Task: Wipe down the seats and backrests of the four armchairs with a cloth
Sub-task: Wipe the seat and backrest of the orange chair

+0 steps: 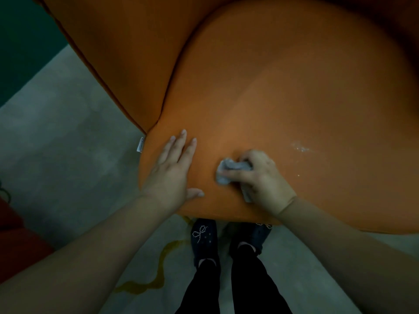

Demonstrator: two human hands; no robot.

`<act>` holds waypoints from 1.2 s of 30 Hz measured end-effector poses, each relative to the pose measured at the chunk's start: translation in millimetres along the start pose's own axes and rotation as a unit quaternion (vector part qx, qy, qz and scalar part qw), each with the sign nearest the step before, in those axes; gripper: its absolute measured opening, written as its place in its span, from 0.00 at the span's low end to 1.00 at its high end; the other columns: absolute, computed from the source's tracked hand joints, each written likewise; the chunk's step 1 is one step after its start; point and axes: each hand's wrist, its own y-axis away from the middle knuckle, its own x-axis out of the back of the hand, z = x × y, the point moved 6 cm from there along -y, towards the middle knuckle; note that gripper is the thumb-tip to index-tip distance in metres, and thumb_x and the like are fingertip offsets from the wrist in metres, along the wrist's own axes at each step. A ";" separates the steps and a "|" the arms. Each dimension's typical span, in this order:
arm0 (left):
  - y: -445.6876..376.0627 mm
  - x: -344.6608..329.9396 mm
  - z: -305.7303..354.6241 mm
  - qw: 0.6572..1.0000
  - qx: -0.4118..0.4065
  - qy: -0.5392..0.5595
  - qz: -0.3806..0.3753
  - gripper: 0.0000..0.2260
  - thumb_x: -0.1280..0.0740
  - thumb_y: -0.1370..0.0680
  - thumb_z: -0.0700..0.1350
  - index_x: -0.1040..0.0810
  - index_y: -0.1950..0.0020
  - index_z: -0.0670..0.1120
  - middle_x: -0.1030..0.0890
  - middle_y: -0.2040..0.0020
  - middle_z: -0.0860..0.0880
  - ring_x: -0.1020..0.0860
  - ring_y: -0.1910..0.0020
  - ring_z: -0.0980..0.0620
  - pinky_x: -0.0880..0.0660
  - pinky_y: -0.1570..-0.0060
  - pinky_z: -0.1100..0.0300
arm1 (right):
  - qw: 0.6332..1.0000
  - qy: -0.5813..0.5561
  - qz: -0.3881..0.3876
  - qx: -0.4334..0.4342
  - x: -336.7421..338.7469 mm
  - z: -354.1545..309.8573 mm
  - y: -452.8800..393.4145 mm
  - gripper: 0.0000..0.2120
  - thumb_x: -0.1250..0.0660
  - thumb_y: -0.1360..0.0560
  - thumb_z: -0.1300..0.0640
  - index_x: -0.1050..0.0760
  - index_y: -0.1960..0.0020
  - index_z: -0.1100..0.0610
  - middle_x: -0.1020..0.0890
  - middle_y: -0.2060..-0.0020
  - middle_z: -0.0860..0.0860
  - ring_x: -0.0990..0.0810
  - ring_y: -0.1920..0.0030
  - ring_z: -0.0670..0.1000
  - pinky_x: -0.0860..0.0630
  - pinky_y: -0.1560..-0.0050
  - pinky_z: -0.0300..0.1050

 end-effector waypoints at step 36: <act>-44.1 6.5 45.9 1.000 0.001 0.009 0.019 0.50 0.26 0.34 0.61 0.53 0.21 0.54 0.60 0.21 0.55 0.59 0.23 0.52 0.51 0.25 0.47 | 0.924 -0.073 0.232 -0.295 62.7 121.1 37.5 0.22 0.37 0.26 0.67 0.25 0.35 0.50 0.30 0.45 0.56 0.29 0.44 0.57 0.32 0.42 0.44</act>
